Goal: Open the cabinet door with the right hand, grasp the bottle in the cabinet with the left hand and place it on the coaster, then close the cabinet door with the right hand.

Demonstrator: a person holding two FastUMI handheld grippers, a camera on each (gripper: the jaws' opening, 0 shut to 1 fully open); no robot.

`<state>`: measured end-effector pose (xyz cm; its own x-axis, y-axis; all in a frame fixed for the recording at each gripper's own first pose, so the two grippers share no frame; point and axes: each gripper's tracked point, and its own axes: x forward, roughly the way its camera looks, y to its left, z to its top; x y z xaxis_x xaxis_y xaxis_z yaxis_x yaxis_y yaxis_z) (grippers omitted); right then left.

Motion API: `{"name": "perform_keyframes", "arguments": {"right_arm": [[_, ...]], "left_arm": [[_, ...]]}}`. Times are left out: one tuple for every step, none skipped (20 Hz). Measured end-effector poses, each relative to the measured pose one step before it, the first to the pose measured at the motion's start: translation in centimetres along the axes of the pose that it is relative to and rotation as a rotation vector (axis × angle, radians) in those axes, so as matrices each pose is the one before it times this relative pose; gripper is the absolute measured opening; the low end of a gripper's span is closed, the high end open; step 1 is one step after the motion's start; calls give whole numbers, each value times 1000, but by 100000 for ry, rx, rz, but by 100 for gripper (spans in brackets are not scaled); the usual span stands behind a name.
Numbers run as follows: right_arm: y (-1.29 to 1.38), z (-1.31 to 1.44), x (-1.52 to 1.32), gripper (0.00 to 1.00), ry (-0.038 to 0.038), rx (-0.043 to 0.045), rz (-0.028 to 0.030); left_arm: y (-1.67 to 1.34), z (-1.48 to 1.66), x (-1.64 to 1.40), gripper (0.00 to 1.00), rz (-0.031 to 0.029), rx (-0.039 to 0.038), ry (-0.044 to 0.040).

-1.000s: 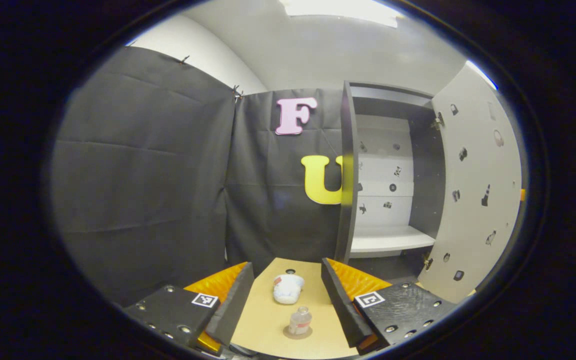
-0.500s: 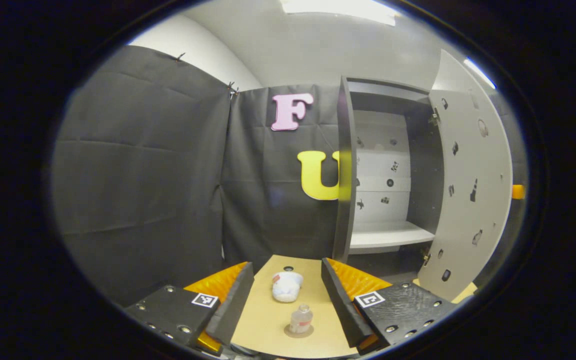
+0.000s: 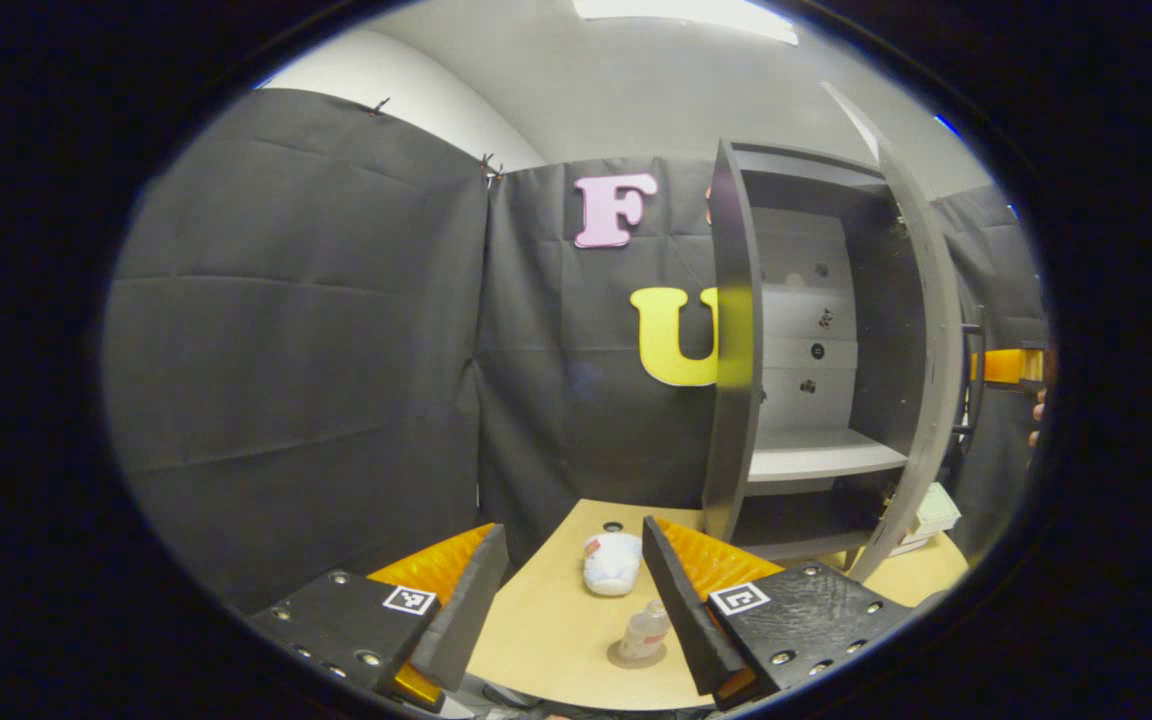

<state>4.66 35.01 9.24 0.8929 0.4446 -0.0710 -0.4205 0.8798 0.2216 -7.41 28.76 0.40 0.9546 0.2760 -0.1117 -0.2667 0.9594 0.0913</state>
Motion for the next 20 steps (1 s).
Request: {"name": "perform_keyframes", "arguments": {"right_arm": [[1032, -395, 1220, 90, 2111, 475, 1897], [680, -266, 959, 96, 2003, 363, 752], [736, -139, 431, 98, 1616, -480, 970], [307, 25, 197, 98, 902, -1482, -93], [-424, 43, -232, 98, 502, -1813, -2336], [-773, 22, -363, 98, 305, -1770, -2718], [-815, -330, -311, 98, 156, -1686, -2452], [-872, 29, -488, 98, -314, -1538, -1944], [-1228, 86, -398, 98, -211, -1044, -2805], [-1478, 158, -414, 98, -308, -981, -3017], [-1851, 186, -379, 98, -1324, -1130, -4528], [-2259, 342, -537, 98, -2226, -530, -5781], [-1805, 436, -363, 98, -2543, 212, -4229], [-1663, 398, -146, 98, -1766, 952, -3057], [-1359, 296, -42, 98, -1603, 672, -1053], [-1450, 223, -40, 98, -800, -198, -1001], [-1544, 53, -18, 98, -857, -846, -1092], [-1550, 152, -35, 98, -1366, -980, -978], [-1545, 151, 194, 98, -890, -895, -1835], [-1347, -54, -23, 98, 727, -807, -1044]], "left_arm": [[348, -309, -45, 82, 533, 7, 732], [217, -246, -18, 82, 51, -38, 464], [72, -73, 56, 82, -168, -147, 105], [-207, -4, 99, 82, -528, -384, -78], [-283, -75, 68, 82, -1160, -485, 113], [-305, -197, 94, 82, -1090, -487, 580], [-458, -188, 58, 82, -1185, -107, 226], [-795, 136, 17, 82, -1133, 202, -151], [-1619, 252, 146, 82, -1681, 584, -73], [-1183, 428, 72, 82, -2052, 562, -341], [-1129, 164, 291, 82, -2684, -202, -136], [-1320, 368, 231, 82, -3007, -1083, -81], [-1503, 336, 302, 82, -2899, -1192, -444], [-1126, 599, 445, 82, -1938, -1245, -1037], [-801, 479, 643, 82, -988, -1421, -533], [-800, 632, 511, 82, -510, -1056, -470], [-765, 740, 196, 82, -477, -370, -1187], [-869, 800, -301, 82, -578, 711, -1563], [-893, 651, 162, 82, -150, 1405, -758], [-557, 692, 144, 82, 71, 1759, -960]]}}
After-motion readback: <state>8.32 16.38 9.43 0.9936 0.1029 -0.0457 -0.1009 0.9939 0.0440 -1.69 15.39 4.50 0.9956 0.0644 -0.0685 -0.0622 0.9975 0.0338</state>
